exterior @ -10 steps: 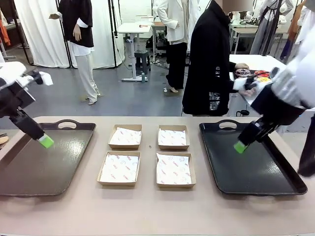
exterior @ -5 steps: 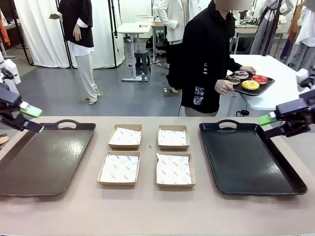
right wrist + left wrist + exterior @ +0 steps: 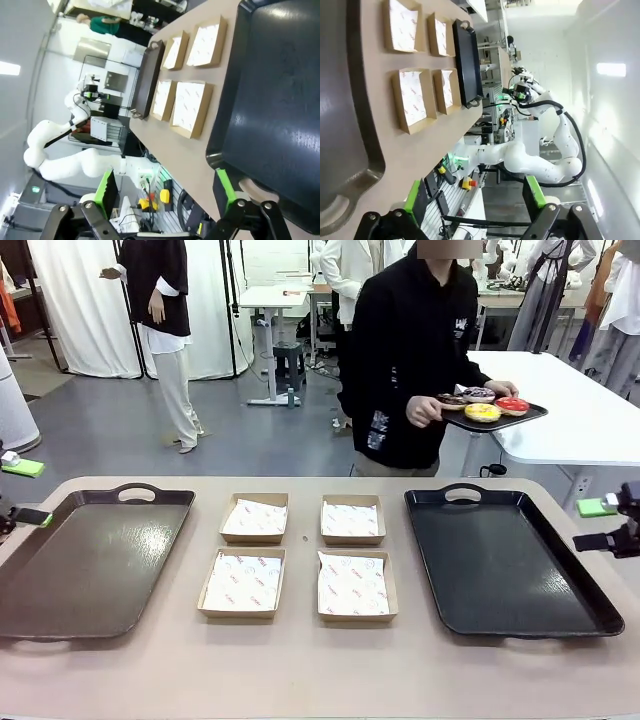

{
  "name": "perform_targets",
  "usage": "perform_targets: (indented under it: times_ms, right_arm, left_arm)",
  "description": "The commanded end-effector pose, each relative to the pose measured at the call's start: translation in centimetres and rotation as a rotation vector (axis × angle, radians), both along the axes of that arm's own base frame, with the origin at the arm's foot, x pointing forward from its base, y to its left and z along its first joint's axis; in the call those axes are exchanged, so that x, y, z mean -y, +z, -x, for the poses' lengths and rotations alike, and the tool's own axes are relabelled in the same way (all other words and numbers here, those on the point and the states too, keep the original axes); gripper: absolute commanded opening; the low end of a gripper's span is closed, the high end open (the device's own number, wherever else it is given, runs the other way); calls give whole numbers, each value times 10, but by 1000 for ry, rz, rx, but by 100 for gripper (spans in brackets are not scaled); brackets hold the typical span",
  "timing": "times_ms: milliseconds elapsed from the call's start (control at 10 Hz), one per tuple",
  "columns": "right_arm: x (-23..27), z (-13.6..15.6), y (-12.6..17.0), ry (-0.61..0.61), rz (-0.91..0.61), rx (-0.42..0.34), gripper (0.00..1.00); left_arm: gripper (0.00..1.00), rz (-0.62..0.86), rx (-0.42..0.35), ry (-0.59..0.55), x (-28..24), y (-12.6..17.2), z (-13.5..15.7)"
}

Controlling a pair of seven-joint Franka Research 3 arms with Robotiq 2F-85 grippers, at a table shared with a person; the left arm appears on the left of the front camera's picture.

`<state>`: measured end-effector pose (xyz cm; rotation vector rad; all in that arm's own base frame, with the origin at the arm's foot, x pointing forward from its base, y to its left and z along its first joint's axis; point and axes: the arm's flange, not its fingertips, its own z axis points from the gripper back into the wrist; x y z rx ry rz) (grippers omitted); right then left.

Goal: Individually package the donuts and arrange them on the tray.
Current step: Pick up one Paper togo box.

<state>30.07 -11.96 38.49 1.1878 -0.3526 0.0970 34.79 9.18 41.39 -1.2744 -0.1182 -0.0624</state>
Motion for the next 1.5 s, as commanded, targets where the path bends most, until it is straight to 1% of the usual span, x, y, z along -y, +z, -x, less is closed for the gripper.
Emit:
perform_targets:
  times_ms: [0,200,300,400,500,1400]
  right_arm:
    - [20,5,-2,13,-60,37,100]
    - [31,15,4,6,-71,65,100]
    - [30,16,8,11,-54,65,100]
    - [12,12,18,9,37,67,100]
    - [32,21,5,2,-60,40,100]
    - [32,21,5,2,-60,40,100]
  left_arm:
    - [100,22,-4,18,-19,1,1]
    - [100,28,-27,63,-41,-3,7]
    - [100,27,-61,88,-50,-5,9]
    - [100,14,-63,82,-56,-3,13]
    - [100,27,-41,86,-43,-6,9]
    - [100,27,-41,86,-43,-6,9]
